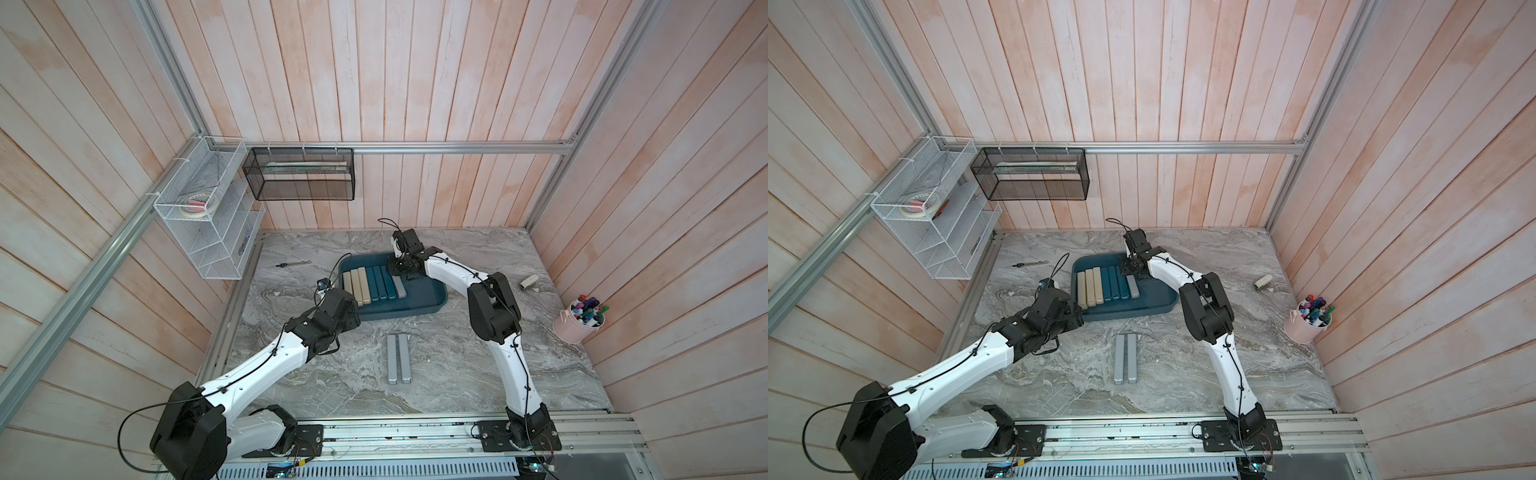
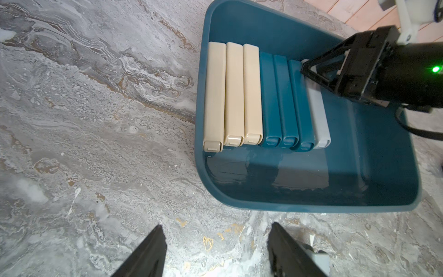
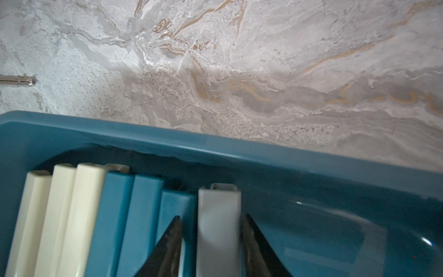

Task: Put the pruning pliers into the storage box
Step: Place the pruning pliers in the storage box, then pick up the pruning pliers from the center of the board.

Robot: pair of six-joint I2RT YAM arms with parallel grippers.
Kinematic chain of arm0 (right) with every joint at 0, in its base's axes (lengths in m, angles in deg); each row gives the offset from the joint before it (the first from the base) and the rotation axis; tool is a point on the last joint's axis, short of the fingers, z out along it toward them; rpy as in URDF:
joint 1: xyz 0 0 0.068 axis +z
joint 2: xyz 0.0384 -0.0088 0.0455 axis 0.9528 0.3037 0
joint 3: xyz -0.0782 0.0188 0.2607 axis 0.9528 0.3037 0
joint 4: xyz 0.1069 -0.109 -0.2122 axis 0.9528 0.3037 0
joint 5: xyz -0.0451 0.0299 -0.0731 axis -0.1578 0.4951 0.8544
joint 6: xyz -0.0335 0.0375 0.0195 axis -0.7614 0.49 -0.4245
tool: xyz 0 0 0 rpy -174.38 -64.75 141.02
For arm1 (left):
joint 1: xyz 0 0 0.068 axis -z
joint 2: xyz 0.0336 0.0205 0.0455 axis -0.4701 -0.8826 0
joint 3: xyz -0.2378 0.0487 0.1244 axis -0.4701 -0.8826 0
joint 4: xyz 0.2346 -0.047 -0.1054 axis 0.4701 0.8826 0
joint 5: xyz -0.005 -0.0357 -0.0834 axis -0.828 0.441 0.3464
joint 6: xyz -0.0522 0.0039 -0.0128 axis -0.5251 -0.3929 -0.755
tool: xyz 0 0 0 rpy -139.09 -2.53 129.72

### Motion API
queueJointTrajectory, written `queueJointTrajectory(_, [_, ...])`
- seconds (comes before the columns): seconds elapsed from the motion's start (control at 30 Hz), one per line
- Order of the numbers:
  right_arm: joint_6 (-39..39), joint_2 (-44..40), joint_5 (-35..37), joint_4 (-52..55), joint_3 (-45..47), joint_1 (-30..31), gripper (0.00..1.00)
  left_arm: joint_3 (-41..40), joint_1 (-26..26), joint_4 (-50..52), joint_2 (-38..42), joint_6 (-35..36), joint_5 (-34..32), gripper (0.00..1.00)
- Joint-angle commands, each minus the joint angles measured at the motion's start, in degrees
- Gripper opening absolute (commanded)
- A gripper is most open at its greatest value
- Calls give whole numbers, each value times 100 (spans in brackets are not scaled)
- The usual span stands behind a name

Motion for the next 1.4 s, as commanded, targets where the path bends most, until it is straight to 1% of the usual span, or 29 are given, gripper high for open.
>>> queueJointTrajectory(0.0, [-31, -8, 170, 242, -207, 31, 43, -37, -37, 33, 32, 47, 35, 71])
queueJointTrajectory(0.1, [-45, -168, 385, 365, -254, 36, 43, -31, -30, 69, 85, 46, 8, 71])
queueJointTrajectory(0.23, [-72, -571, 414, 410, -164, 58, 44, -50, -31, 134, 248, 12, -7, 71])
queueJointTrajectory(0.4, [-212, -1261, 1029, 432, 235, 208, 45, -135, -31, 190, 439, 7, -18, 71])
queueJointTrajectory(0.47, [-236, -1616, 1203, 377, 593, 278, 45, -164, -31, 173, 439, 11, -26, 71])
queueJointTrajectory(0.57, [-237, -2263, 1385, 142, 1401, 446, 47, -177, -36, 75, 465, 37, -103, 71])
queueJointTrajectory(0.7, [-215, -3078, 1736, -73, 2520, 864, 51, -117, -31, -25, 407, 132, -142, 71])
queueJointTrajectory(0.77, [-20, -3392, 1820, -38, 2984, 1047, 51, -66, -32, -25, 328, 174, -134, 71])
queueJointTrajectory(0.83, [295, -3719, 1756, -6, 3436, 1213, 53, -39, -31, -26, 273, 187, -154, 71])
queueJointTrajectory(0.9, [584, -3974, 1643, 75, 3769, 1389, 56, -82, -32, -64, 293, 136, -211, 71])
queueJointTrajectory(1.0, [943, -4269, 1770, 218, 4160, 1752, 57, -176, -37, -231, 360, 132, -196, 71])
queueJointTrajectory(1.1, [1427, -4415, 1595, 297, 4575, 1907, 58, -126, -31, -191, 315, 161, -185, 71])
queueJointTrajectory(1.23, [1955, -4520, 1205, -29, 5222, 2155, 58, -118, -32, -214, 269, 161, -177, 71])
queueJointTrajectory(1.37, [2305, -4398, 1053, -89, 5438, 2365, 58, -128, -33, -198, 246, 126, -148, 71])
